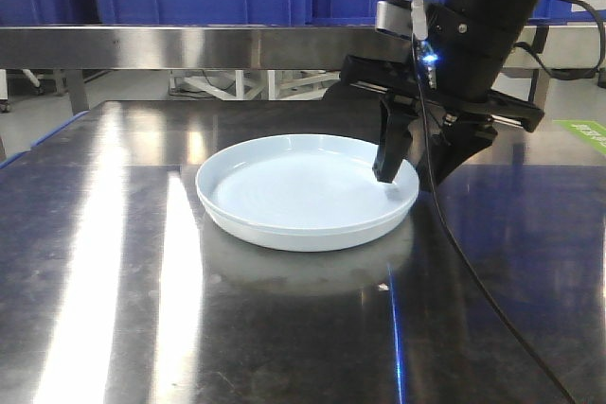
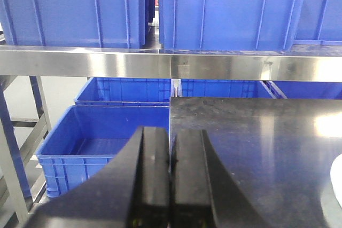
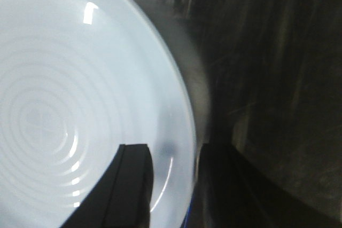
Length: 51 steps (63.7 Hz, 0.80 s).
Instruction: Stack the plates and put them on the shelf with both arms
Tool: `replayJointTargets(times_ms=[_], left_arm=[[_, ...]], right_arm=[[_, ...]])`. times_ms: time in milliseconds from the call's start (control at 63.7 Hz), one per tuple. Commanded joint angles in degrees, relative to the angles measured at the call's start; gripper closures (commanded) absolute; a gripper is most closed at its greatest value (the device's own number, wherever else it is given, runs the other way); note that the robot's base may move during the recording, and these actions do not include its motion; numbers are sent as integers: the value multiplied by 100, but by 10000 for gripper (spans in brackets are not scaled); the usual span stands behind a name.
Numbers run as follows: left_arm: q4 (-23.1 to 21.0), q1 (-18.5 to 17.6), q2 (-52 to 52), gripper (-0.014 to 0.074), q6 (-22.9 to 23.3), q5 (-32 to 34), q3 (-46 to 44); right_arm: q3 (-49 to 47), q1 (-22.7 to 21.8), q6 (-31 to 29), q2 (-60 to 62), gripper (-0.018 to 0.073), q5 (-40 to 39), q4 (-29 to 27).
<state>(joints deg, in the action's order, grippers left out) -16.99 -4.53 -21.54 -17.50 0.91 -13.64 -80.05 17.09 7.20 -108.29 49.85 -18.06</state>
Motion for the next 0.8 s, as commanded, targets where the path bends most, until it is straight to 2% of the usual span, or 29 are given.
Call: replayJointTargets(times_ms=[0, 345, 596, 785], left_arm=[[-16, 5, -28, 516, 11, 472, -170], [-16, 5, -28, 516, 11, 472, -170], [-16, 5, -28, 516, 11, 472, -170], [-16, 5, -28, 516, 11, 472, -170]], right_arm=[[-108, -5, -4, 232, 204, -118, -84], [-108, 13, 194, 137, 222, -127, -102], [-108, 24, 194, 78, 398, -104, -144], [-121, 24, 238, 105, 466, -114, -144]])
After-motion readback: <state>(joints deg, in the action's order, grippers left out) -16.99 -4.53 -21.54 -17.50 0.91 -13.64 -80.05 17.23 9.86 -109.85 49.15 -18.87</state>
